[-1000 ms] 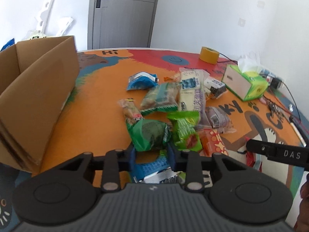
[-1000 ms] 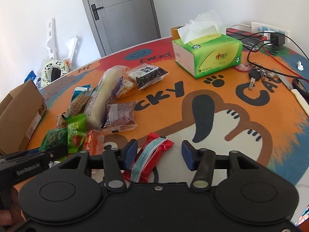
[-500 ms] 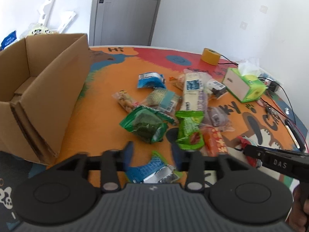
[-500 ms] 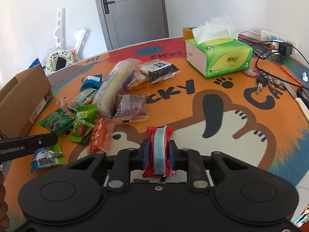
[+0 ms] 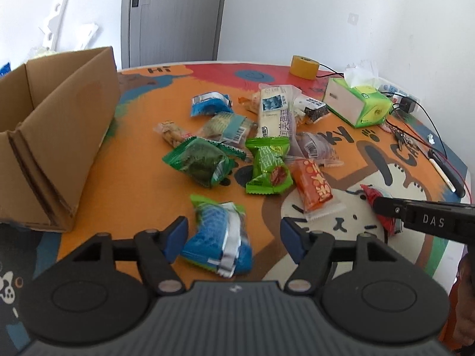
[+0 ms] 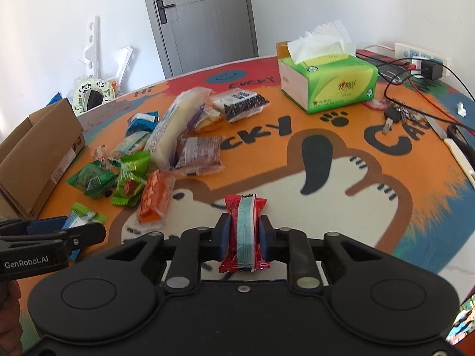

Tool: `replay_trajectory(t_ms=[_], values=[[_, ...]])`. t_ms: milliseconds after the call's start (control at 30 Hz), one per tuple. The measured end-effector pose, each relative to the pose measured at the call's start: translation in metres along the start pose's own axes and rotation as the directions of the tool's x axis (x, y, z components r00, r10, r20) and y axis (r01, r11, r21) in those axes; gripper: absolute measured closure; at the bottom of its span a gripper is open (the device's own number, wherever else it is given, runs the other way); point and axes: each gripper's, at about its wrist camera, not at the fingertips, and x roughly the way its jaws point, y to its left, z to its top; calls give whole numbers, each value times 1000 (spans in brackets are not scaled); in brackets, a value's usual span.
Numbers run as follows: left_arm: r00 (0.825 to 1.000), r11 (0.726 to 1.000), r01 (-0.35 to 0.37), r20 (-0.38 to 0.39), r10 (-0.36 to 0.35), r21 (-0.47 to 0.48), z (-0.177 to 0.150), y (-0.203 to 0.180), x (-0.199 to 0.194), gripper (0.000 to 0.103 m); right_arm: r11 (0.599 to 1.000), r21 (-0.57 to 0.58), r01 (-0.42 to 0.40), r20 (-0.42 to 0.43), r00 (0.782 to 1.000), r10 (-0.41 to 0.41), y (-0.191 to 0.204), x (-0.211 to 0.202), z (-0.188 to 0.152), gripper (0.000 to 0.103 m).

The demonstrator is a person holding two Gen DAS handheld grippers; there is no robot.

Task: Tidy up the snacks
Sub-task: 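Carry the blue packet into the cardboard box and open the left gripper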

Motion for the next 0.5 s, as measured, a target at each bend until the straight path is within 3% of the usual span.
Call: replay_trajectory(t_ms=[133, 233, 367, 433, 500], values=[[999, 999, -33, 17, 33, 16, -3, -2, 0, 44, 1000, 19, -2, 6, 1000, 2, -1, -1, -2, 78], [997, 998, -67, 26, 67, 10, -2, -2, 1, 61, 1000, 9, 2, 4, 1000, -2, 2, -1, -2, 75], [997, 997, -72, 43, 71, 7, -2, 1, 0, 63, 1000, -25, 16, 5, 1000, -16, 8, 2, -2, 75], [996, 997, -73, 51, 73, -1, -1, 2, -3, 66, 999, -41, 32, 5, 999, -32, 11, 3, -2, 81], [995, 998, -68, 66, 68, -3, 1, 3, -8, 67, 999, -28, 18, -1, 1000, -18, 12, 2, 0, 81]])
